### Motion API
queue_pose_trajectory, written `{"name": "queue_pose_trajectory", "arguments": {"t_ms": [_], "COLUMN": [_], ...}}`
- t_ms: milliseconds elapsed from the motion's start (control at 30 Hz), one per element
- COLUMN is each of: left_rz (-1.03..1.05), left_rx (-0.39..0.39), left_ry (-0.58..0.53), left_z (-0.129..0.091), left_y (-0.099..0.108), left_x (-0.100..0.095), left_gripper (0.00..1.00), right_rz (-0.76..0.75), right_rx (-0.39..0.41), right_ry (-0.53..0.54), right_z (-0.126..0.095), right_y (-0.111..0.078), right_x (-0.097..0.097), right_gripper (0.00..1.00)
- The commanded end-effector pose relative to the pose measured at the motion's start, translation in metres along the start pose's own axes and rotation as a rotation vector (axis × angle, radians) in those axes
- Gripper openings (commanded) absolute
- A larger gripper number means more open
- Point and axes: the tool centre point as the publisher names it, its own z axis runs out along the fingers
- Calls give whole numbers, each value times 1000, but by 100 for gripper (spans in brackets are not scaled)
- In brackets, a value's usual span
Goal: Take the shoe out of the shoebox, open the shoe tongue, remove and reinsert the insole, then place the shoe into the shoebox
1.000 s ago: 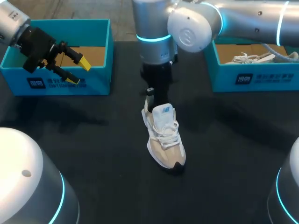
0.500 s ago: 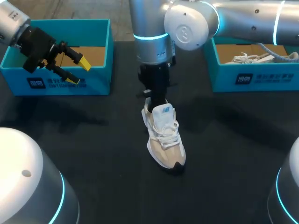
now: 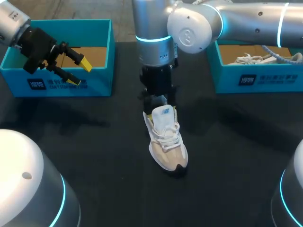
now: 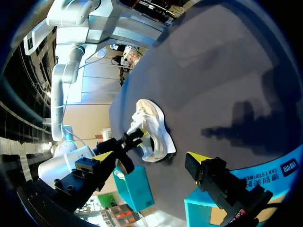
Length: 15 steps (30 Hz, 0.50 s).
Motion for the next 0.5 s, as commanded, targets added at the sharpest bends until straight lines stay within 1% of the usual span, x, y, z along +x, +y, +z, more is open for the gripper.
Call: {"name": "queue_pose_trajectory", "arguments": {"t_ms": [33, 300, 500], "left_rz": [1, 1, 1], "left_rx": [-1, -1, -1], "left_ry": [3, 3, 3], "left_z": [0, 0, 0], "left_y": [0, 0, 0], "left_x": [0, 0, 0], "left_gripper": [100, 100, 100], "right_rz": [7, 15, 30], "right_rx": [-4, -6, -10], "right_ry": [-7, -21, -35], "right_z": [0, -6, -13], "right_y": [-3, -6, -17], "right_x": [1, -2, -1], "right_gripper": [100, 100, 100]}}
